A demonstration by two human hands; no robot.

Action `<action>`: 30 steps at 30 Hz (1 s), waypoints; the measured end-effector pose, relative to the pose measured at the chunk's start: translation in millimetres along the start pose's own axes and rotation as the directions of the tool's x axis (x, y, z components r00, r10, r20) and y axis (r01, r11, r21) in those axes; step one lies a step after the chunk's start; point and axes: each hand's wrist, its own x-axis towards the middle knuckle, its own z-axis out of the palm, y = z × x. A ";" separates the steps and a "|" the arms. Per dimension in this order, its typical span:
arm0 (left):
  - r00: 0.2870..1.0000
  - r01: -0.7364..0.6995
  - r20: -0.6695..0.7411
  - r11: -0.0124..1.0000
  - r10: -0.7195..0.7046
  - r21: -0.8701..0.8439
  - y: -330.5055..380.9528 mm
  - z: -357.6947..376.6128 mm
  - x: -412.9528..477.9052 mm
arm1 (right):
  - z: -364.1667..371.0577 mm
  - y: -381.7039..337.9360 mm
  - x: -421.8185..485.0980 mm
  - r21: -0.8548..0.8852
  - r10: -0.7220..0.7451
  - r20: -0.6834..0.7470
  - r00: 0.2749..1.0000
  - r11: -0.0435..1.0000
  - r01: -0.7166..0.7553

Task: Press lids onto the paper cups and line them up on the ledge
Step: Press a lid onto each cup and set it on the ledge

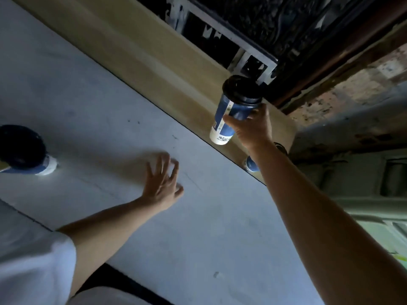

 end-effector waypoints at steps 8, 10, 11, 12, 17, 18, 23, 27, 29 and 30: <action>0.987 -0.135 -0.105 0.983 0.123 -0.121 10.5 20.5 51.0 | 64.2 70.9 38.8 0.047 0.140 -0.162 0.977 0.990 -0.134; 0.984 -0.117 -0.149 0.988 0.101 -0.103 11.3 30.0 50.2 | 75.4 84.4 39.7 0.040 0.172 -0.159 0.972 0.985 -0.167; 0.980 -0.115 -0.176 0.989 0.096 -0.098 11.3 33.7 50.3 | 80.2 90.0 39.1 0.037 0.182 -0.160 0.970 0.983 -0.179; 0.975 -0.114 -0.201 0.989 0.093 -0.096 11.2 36.5 51.0 | 84.3 94.9 38.6 0.037 0.189 -0.166 0.968 0.982 -0.185; 0.973 -0.100 -0.215 0.992 0.083 -0.072 11.9 42.2 51.8 | 97.3 102.6 33.5 0.067 0.178 -0.183 0.967 0.983 -0.169; 0.972 -0.103 -0.220 0.993 0.086 -0.066 11.6 42.8 51.9 | 98.9 102.8 33.1 0.084 0.179 -0.179 0.967 0.982 -0.166; 0.969 -0.107 -0.227 0.994 0.097 -0.032 12.2 39.1 52.4 | 102.6 104.9 28.6 0.123 0.175 -0.196 0.965 0.981 -0.153; 0.979 -0.080 -0.187 0.997 0.076 -0.015 12.8 31.6 52.6 | 100.7 118.9 10.6 0.030 0.279 -0.155 0.948 0.960 -0.278; 0.982 -0.093 -0.168 0.995 0.085 -0.044 12.5 27.0 51.1 | 99.7 135.4 -13.2 -0.162 0.295 -0.098 0.951 0.938 -0.307; 0.981 -0.109 -0.167 0.992 0.097 -0.065 11.6 24.8 48.9 | 98.6 145.1 -30.7 -0.287 0.260 -0.057 0.964 0.920 -0.266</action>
